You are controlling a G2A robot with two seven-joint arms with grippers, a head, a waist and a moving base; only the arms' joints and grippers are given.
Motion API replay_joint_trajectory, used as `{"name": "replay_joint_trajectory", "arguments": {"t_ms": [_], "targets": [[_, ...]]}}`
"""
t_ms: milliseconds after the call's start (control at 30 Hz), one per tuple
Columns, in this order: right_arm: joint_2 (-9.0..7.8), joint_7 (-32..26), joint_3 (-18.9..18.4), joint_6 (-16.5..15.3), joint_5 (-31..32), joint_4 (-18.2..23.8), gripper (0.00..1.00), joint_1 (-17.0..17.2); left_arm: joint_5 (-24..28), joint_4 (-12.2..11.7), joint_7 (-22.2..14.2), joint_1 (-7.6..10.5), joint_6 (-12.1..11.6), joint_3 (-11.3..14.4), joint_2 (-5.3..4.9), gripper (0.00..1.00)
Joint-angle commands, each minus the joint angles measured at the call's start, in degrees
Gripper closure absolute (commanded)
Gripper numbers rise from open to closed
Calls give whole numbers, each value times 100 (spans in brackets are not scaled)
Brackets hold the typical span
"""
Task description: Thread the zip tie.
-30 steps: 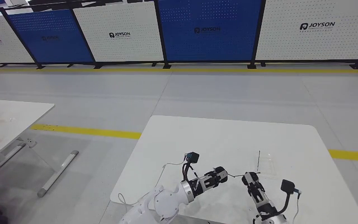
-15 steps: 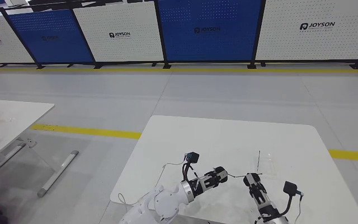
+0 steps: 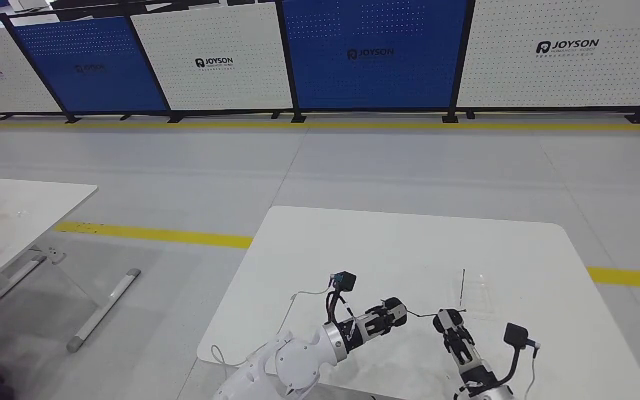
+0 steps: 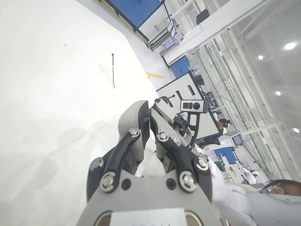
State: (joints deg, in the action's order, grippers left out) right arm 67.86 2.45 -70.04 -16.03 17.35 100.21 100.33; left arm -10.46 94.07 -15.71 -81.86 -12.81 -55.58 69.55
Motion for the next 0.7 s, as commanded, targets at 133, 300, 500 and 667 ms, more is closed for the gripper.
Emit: {"name": "replay_joint_trajectory", "arguments": {"t_ms": [133, 300, 500, 667], "targets": [[3, -19, -71, -38, -7, 29, 100, 54, 0, 0, 0, 0, 0, 0, 0, 100], [15, -56, -79, -16, -8, 31, 100, 40, 0, 0, 0, 0, 0, 0, 0, 100], [38, -124, -27, 78, 40, 23, 100, -31, 0, 0, 0, 0, 0, 0, 0, 100], [59, -123, 14, 143, 73, -3, 100, -76, 0, 0, 0, 0, 0, 0, 0, 100]]}}
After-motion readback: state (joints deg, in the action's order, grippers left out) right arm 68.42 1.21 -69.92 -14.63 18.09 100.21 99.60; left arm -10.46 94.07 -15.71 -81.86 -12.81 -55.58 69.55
